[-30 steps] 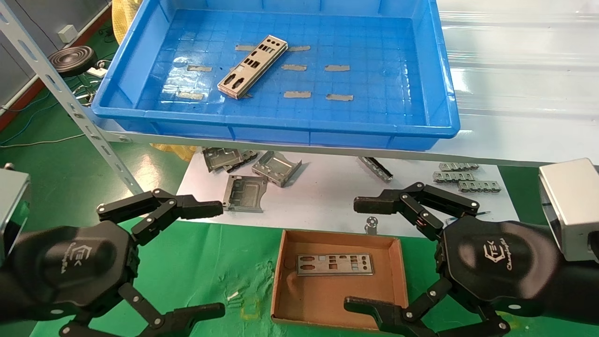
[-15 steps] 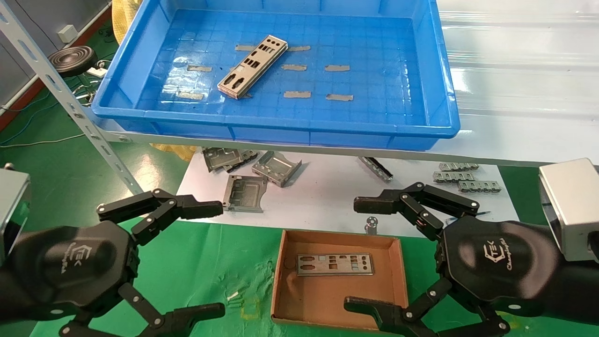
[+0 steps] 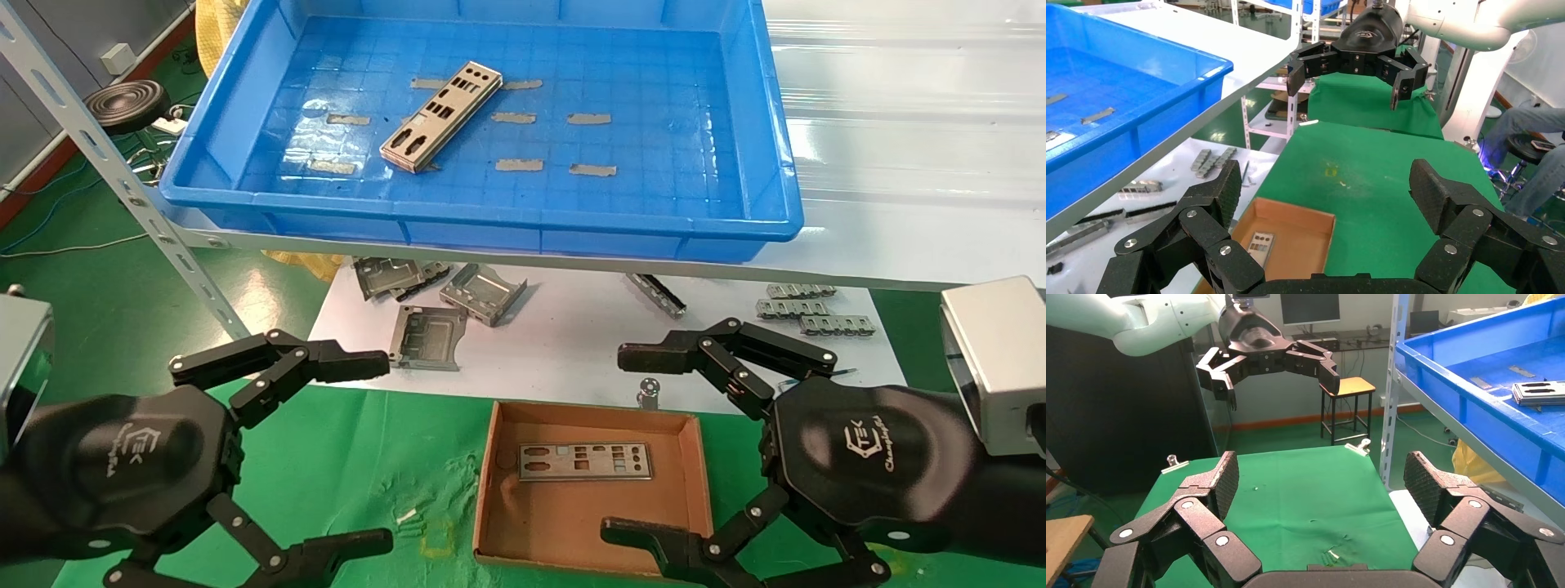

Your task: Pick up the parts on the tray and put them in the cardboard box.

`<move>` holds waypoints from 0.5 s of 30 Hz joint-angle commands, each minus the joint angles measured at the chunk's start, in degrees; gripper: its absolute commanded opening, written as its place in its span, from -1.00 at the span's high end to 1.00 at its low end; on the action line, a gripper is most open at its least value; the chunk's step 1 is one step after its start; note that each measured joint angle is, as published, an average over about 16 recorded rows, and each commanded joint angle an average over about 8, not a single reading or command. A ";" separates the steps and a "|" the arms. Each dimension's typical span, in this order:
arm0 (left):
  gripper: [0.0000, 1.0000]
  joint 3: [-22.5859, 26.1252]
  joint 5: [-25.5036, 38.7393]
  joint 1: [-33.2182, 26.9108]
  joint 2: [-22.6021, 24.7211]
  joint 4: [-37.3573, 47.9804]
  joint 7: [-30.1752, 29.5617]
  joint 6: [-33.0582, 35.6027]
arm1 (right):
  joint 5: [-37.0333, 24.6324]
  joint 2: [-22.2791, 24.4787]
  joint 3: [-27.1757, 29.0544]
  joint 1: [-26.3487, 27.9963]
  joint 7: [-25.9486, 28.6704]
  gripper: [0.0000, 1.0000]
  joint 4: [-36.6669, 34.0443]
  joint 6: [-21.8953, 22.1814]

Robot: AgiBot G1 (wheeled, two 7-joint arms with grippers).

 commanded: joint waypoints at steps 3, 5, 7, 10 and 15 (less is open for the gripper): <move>-1.00 0.00 0.00 0.00 0.00 0.00 0.00 0.00 | 0.00 0.00 0.00 0.00 0.00 -1.00 0.00 0.00; -1.00 0.00 0.00 0.00 0.00 0.00 0.00 0.00 | 0.00 0.00 0.00 0.00 0.00 -1.00 0.00 0.00; -1.00 0.00 0.00 0.00 0.00 0.00 0.00 0.00 | 0.00 0.00 0.00 0.00 0.00 -1.00 0.00 0.00; -1.00 0.00 0.00 0.00 0.00 0.00 0.00 0.00 | 0.00 0.00 0.00 0.00 0.00 -1.00 0.00 0.00; -1.00 0.00 0.00 0.00 0.00 0.00 0.00 0.00 | 0.00 0.00 0.00 0.00 0.00 -1.00 0.00 0.00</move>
